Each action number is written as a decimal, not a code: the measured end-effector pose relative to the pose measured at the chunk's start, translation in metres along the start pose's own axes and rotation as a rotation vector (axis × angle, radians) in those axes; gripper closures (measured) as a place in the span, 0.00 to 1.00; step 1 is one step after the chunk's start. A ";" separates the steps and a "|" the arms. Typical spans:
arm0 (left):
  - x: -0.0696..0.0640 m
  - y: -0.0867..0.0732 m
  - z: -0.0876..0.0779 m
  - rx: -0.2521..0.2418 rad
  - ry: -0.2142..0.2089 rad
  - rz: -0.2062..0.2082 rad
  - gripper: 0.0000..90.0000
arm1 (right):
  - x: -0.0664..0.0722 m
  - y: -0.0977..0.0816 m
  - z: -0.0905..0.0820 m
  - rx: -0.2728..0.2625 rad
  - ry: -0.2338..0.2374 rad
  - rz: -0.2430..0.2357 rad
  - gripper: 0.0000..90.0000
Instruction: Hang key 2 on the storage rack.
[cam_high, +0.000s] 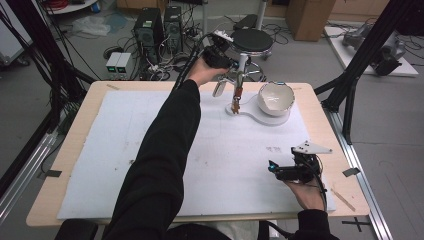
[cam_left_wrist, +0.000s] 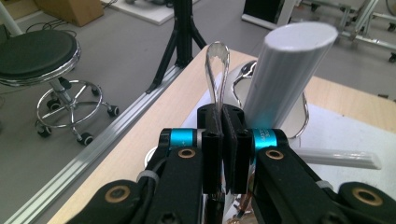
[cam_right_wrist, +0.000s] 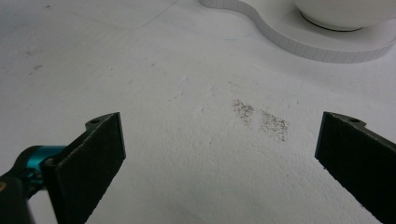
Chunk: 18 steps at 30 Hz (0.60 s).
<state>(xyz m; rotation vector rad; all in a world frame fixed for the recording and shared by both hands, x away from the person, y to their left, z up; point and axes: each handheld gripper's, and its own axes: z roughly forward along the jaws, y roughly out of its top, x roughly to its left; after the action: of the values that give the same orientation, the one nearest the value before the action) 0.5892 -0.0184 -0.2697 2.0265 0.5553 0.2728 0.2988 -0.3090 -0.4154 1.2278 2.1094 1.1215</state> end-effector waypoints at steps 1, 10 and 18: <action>0.000 0.001 0.000 0.002 0.000 0.002 0.96 | 0.000 0.000 0.000 0.003 0.000 0.005 0.01; -0.001 0.006 -0.007 -0.022 -0.008 -0.043 0.96 | 0.000 -0.002 0.000 0.013 -0.009 0.000 0.01; -0.001 0.004 -0.001 -0.041 -0.011 -0.081 0.96 | 0.001 -0.002 0.000 0.015 -0.012 -0.005 0.01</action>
<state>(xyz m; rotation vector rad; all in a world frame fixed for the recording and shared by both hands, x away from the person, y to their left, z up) 0.5886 -0.0196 -0.2657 1.9594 0.6183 0.2220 0.2980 -0.3088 -0.4168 1.2327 2.1141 1.0951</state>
